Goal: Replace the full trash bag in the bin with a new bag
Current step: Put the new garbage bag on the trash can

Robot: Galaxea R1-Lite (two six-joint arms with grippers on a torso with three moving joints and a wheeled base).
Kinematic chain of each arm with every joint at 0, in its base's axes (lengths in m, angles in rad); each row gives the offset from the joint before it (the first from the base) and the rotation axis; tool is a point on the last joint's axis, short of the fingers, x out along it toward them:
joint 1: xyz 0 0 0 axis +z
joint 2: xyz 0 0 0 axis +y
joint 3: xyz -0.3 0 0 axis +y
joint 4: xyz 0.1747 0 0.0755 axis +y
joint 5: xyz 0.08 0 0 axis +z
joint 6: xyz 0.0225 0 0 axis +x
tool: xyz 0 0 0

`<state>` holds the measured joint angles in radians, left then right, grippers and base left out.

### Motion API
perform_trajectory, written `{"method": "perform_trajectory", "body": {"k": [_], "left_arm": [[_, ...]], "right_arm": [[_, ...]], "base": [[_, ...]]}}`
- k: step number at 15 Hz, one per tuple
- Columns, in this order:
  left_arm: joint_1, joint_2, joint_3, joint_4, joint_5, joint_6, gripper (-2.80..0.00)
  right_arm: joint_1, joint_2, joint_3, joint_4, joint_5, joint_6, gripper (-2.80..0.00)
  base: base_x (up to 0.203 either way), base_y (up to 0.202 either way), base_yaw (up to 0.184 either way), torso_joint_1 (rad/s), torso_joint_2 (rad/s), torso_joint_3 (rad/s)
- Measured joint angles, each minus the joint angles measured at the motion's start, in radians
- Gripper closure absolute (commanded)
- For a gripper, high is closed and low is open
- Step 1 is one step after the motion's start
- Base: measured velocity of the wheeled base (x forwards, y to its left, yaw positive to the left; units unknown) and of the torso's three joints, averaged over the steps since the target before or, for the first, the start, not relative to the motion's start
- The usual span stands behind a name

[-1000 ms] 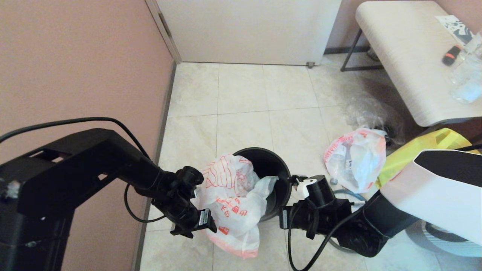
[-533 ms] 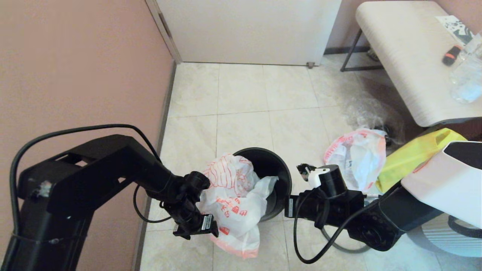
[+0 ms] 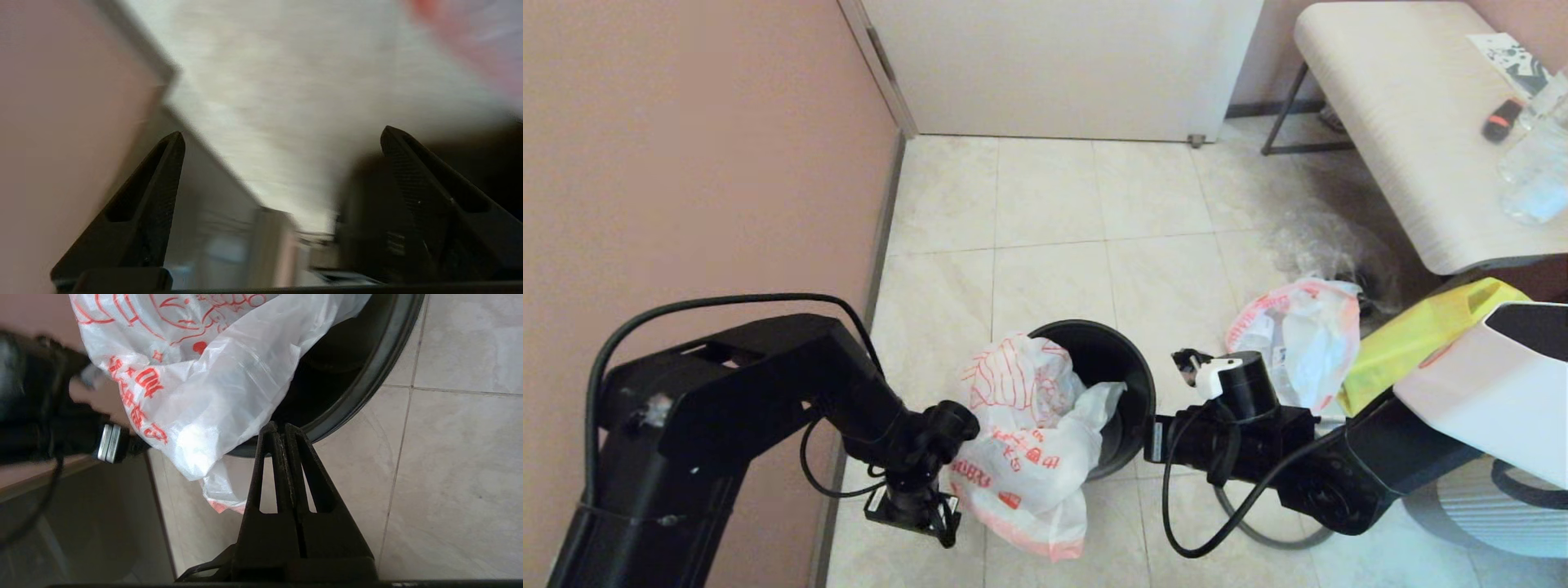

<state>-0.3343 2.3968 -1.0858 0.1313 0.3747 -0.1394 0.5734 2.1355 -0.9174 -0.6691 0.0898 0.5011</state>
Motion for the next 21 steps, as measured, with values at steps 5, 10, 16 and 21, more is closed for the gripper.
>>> {"method": "perform_trajectory", "body": {"k": [5, 10, 16, 21], "left_arm": [[-0.007, 0.005, 0.284, -0.537, 0.092, 0.232, -2.8], [0.025, 0.08, 0.411, -1.196, -0.091, 0.527, -2.8], [0.024, 0.158, 0.53, -1.573, -0.287, 0.69, -2.8], [0.012, 0.156, 0.747, -1.651, -0.365, 0.695, -2.8]], "right_arm": [[-0.001, 0.004, -0.002, 0.0, 0.0, 0.0, 0.0], [-0.006, 0.021, -0.018, 0.001, -0.001, 0.0, 0.0], [-0.016, 0.036, -0.031, 0.001, -0.001, -0.001, 0.0], [-0.017, 0.041, -0.036, 0.001, -0.001, -0.001, 0.0]], "base": [[0.0, 0.0, 0.0, 0.0, 0.0, 0.0], [0.0, 0.0, 0.0, 0.0, 0.0, 0.0], [0.0, 0.0, 0.0, 0.0, 0.0, 0.0], [0.0, 0.0, 0.0, 0.0, 0.0, 0.0]]}}
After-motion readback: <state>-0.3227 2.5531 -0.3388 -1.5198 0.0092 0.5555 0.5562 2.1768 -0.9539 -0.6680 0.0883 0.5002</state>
